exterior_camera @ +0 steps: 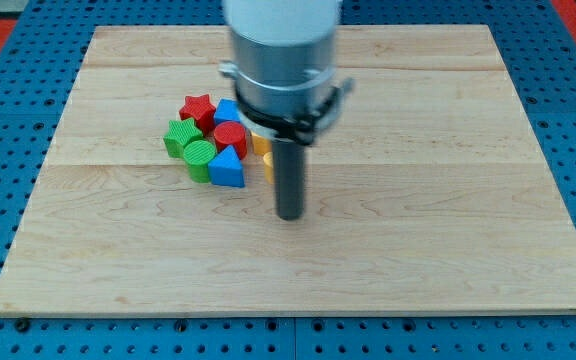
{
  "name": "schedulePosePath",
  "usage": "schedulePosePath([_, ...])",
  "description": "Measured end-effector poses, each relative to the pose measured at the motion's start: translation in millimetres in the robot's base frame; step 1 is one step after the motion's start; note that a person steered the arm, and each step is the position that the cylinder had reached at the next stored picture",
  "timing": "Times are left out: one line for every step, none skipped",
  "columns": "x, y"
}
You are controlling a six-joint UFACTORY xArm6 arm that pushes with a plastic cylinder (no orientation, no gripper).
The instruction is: Push the yellow heart to the yellow hexagon
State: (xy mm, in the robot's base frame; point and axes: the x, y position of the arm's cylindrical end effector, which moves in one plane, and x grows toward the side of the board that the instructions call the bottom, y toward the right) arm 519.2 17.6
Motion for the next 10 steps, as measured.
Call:
schedulePosePath([-5.0,39.8])
schedulePosePath([-20.4,34.6])
schedulePosePath([-26.7,12.7])
schedulePosePath([-27.0,-6.7])
schedulePosePath([-29.9,-24.4])
schedulePosePath([-25.9,-19.3])
schedulePosePath([-16.3,20.8])
schedulePosePath([-40.9,20.4])
schedulePosePath([-65.1,7.4])
schedulePosePath([-67.8,7.0])
